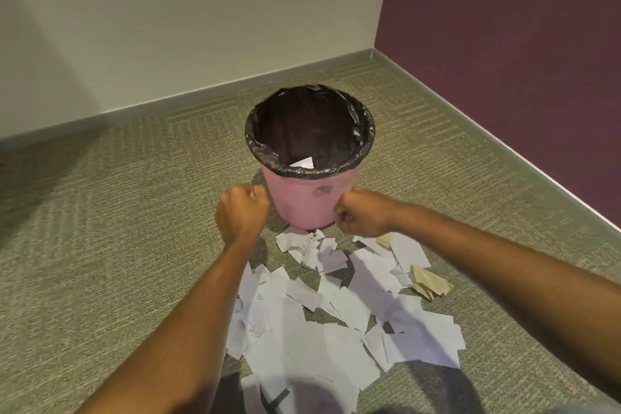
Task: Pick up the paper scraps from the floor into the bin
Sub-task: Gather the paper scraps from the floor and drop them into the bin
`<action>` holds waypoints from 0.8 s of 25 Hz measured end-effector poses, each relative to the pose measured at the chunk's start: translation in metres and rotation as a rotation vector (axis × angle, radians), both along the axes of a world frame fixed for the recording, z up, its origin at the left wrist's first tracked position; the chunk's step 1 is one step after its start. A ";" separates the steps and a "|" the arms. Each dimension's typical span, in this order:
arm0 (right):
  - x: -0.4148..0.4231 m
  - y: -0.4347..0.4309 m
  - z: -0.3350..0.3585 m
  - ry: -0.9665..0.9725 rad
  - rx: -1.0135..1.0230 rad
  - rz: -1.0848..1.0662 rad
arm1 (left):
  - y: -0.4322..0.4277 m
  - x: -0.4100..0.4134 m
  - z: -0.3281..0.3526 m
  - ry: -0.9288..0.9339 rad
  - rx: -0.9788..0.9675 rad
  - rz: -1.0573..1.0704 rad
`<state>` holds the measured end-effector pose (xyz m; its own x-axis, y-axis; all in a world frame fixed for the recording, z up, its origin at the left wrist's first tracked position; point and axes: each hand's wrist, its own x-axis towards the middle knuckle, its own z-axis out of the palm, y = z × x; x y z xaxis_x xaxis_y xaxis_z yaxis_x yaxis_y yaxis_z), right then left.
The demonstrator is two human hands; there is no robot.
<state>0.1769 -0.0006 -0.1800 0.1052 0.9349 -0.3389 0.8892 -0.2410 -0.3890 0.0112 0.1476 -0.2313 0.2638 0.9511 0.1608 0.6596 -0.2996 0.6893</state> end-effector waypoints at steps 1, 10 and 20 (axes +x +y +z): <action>-0.002 -0.001 -0.024 -0.119 -0.042 0.052 | -0.004 -0.007 -0.023 0.136 -0.007 -0.053; 0.005 0.015 -0.135 -0.302 -0.133 0.175 | -0.022 0.005 -0.117 0.771 0.032 -0.613; 0.010 0.030 -0.191 -0.420 -0.242 0.276 | -0.024 0.041 -0.157 0.932 -0.230 -0.670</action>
<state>0.1867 0.0296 -0.3706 0.0395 0.8474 -0.5294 0.9986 -0.0154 0.0499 0.0522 0.1239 -0.3883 0.6482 0.5588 -0.5173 0.6963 -0.7099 0.1056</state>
